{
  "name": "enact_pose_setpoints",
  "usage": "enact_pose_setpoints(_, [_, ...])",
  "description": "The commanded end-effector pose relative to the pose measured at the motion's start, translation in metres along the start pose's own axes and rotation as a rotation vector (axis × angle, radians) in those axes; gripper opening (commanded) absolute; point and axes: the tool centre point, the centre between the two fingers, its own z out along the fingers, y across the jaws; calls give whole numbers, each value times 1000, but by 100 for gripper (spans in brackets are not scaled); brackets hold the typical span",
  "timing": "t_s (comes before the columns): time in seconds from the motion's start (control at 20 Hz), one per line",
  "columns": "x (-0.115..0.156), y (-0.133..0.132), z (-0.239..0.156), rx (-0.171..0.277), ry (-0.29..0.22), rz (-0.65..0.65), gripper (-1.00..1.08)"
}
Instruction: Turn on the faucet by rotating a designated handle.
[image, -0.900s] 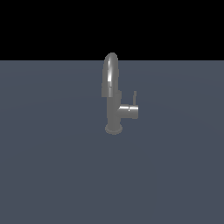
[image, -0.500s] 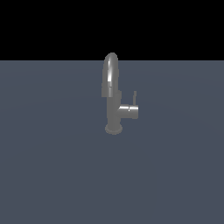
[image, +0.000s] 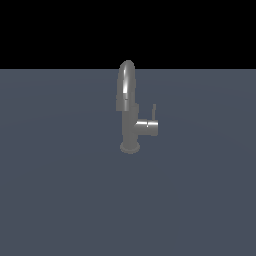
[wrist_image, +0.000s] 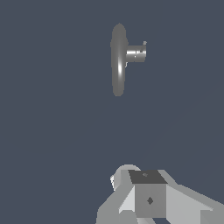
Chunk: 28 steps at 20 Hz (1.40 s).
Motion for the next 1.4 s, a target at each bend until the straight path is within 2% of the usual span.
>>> enact_pose_setpoints(0.0, [12,0,1,30,-28,30,-100])
enact_pose_setpoints(0.65, [89,8,18,230,-209,230,-100])
enact_pose_setpoints(1.35, [170,29,57,471,-423,464,-100])
